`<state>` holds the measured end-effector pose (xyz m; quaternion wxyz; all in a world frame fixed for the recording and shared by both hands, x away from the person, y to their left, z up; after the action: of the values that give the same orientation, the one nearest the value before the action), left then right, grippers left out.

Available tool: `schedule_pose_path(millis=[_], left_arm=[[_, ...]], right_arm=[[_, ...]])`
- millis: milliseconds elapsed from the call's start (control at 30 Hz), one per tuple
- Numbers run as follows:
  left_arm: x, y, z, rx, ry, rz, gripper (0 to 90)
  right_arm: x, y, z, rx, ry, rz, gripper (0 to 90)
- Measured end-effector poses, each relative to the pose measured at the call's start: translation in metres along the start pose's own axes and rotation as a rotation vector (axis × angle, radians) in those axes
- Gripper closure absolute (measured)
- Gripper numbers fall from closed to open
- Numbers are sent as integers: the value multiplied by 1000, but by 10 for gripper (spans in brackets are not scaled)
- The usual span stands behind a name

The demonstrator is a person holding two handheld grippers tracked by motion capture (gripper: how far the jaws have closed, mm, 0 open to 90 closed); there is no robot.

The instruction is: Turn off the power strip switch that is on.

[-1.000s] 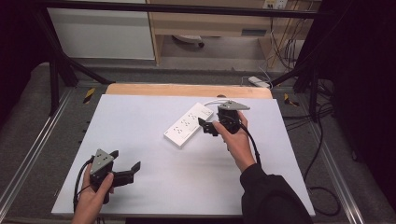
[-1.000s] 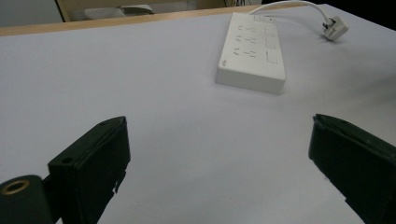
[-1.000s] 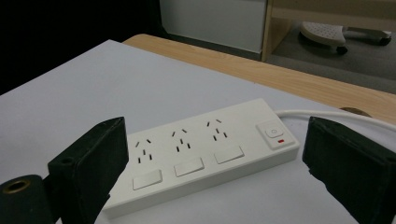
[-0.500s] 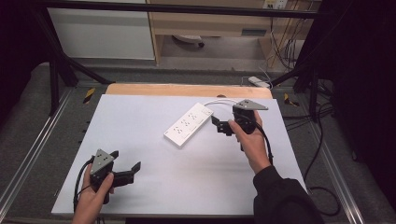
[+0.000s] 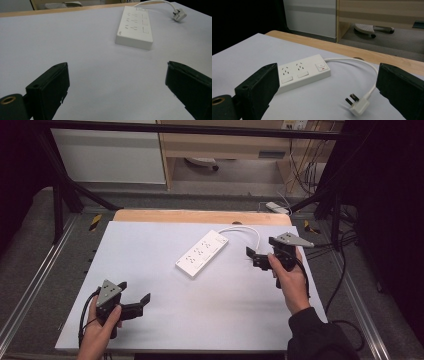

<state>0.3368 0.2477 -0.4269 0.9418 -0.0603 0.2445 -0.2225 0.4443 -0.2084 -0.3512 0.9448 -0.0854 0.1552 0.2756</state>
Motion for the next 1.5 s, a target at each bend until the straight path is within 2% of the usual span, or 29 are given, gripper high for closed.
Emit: schedule_pose_path(millis=[367, 833, 1133, 1500], left_arm=[[0, -1, 0, 3, 4, -1, 55], [0, -1, 0, -1, 1, -1, 55], [0, -1, 0, -2, 0, -4, 55], [-1, -1, 0, 6, 1, -5, 55]], right_arm=[[-34, -13, -27, 21, -67, -57, 39], [-65, -19, -62, 19, -85, -122, 33], [-72, -12, -79, -14, -76, -126, 25], [-63, 2, -100, -33, -48, -90, 21]])
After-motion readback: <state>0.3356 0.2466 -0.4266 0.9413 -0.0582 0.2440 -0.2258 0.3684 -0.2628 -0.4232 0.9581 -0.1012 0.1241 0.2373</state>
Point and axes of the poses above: each handheld gripper's, and its own axes: x roughly forward along the jaws, z roughly out of its top, y roughly to its left, the point moved 2 cm from there along x, roughly forward along the jaws, and after that the axes turned 10 degrees about -x, right-handed, at the moved point
